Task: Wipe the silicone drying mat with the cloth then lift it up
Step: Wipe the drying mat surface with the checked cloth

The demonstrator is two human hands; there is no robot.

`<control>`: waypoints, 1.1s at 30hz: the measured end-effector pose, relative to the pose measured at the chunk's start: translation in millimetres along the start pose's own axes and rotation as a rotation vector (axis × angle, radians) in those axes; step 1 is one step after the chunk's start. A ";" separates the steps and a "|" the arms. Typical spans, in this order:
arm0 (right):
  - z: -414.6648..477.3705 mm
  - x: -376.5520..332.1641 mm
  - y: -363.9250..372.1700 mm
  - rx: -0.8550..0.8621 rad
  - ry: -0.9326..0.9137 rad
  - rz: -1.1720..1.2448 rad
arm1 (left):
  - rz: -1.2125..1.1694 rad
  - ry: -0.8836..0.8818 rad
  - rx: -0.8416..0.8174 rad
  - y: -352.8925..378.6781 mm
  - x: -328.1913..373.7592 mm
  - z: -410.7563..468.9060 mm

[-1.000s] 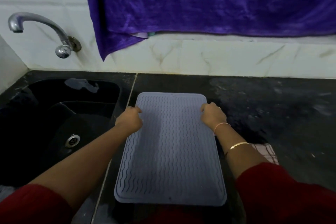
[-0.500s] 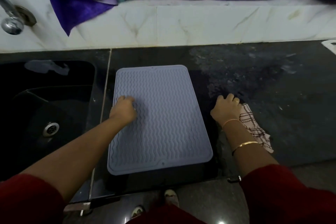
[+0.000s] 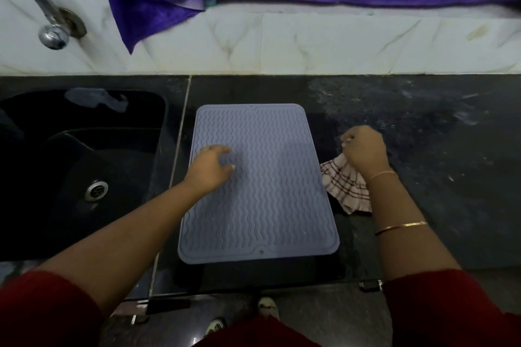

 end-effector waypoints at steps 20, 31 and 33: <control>-18.6 -212.4 34.1 -0.962 -0.310 1.214 | -0.160 0.225 0.110 -87.2 44.4 17.9; -6.6 -175.6 115.1 -0.928 -0.380 0.423 | -0.184 0.176 -0.151 -89.1 37.7 24.8; -19.9 -182.3 123.6 -0.963 -0.466 0.288 | -0.207 0.180 -0.193 -90.7 44.4 27.5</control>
Point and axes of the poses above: each hand's wrist, its own z-axis towards the middle knuckle, its own y-axis out of the palm, x = y × z, the point moved 10 cm from there along z, towards the middle knuckle, and after that the axes turned 5 degrees about z, right-handed, at the moved point
